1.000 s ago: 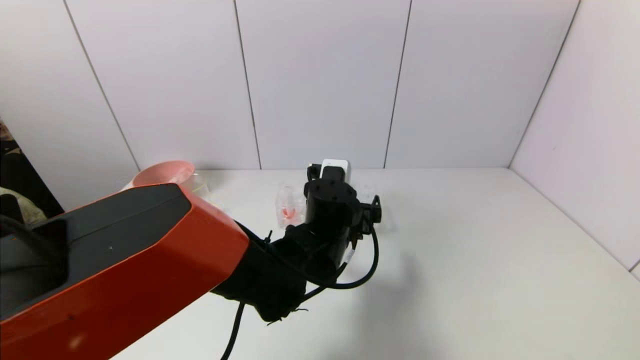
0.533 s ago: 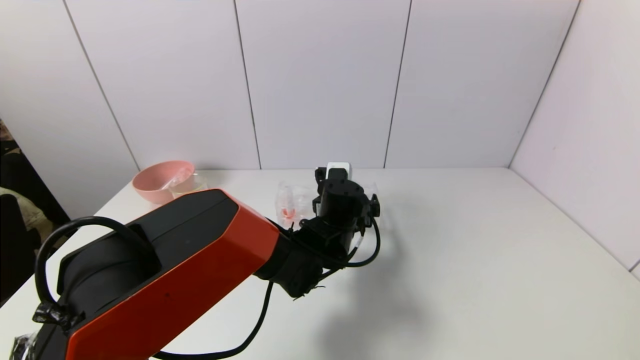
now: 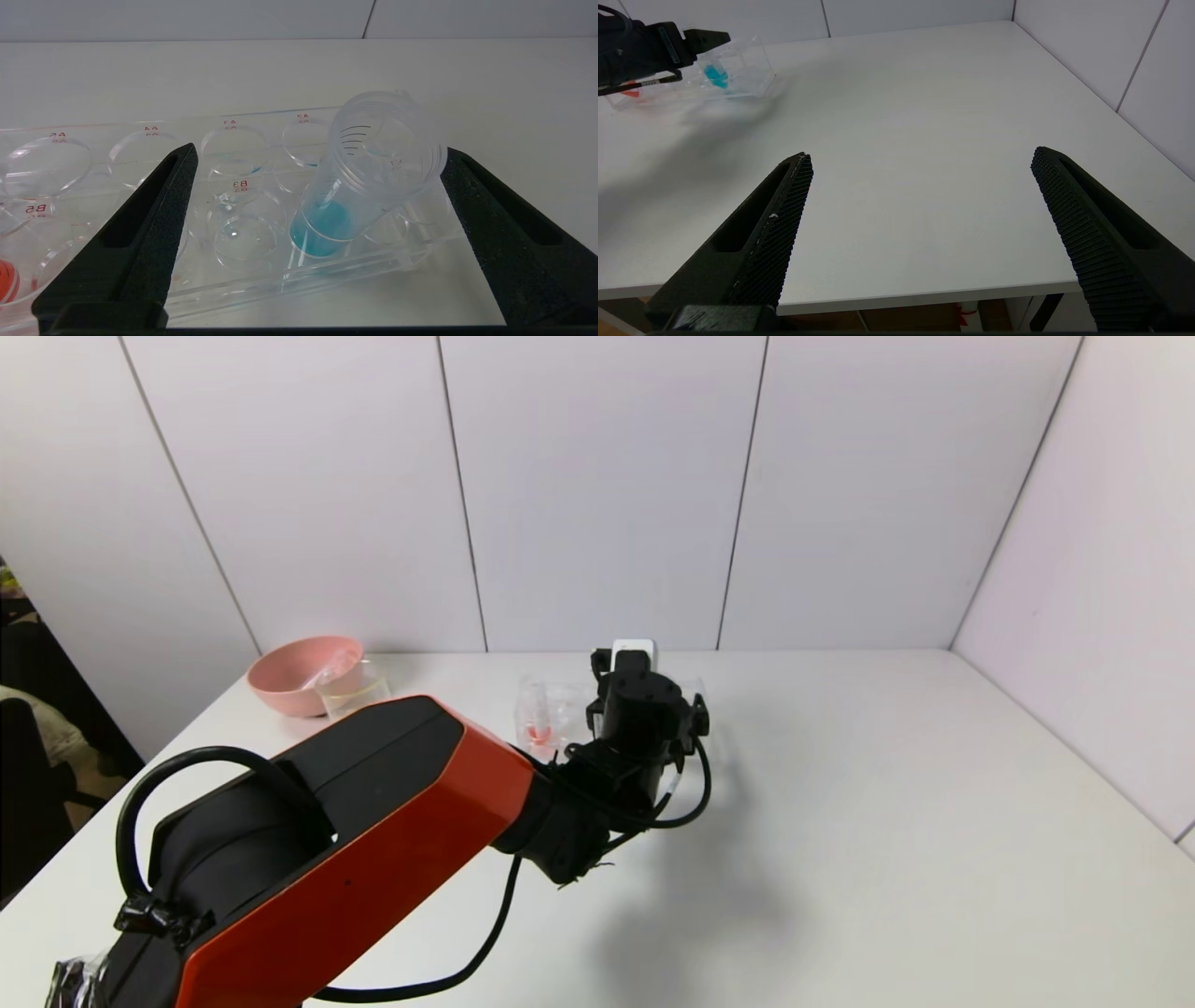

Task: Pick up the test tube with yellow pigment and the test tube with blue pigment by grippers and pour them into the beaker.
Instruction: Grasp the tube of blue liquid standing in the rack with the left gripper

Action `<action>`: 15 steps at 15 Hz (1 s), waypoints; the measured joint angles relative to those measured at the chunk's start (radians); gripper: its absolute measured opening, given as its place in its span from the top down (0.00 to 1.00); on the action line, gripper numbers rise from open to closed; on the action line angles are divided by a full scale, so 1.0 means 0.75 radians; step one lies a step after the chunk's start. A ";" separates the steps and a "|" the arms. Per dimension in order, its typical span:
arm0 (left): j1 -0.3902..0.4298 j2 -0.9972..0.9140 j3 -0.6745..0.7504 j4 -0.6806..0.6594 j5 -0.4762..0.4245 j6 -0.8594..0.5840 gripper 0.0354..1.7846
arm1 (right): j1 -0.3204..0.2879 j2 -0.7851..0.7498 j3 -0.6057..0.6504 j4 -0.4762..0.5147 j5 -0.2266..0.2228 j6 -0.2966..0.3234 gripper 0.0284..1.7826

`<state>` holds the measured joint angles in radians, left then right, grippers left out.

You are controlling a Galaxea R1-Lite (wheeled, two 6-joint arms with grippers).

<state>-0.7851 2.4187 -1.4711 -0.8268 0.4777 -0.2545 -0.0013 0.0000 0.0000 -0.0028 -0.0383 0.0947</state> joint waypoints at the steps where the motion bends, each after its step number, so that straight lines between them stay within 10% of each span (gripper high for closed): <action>1: 0.000 0.001 -0.001 0.001 0.003 0.000 0.01 | 0.000 0.000 0.000 0.000 0.000 0.000 0.04; 5: 0.000 0.001 0.000 0.001 0.011 0.001 0.20 | 0.000 0.000 0.000 0.000 0.000 0.000 0.04; 10: -0.004 -0.009 0.012 0.004 0.010 -0.001 0.69 | -0.001 0.000 0.000 0.000 0.000 0.000 0.04; 15: -0.003 -0.027 0.025 0.006 0.011 0.001 0.76 | -0.001 0.000 0.000 0.000 0.000 0.000 0.04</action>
<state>-0.7870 2.3985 -1.4523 -0.8226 0.4862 -0.2538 -0.0017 0.0000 0.0000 -0.0028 -0.0383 0.0947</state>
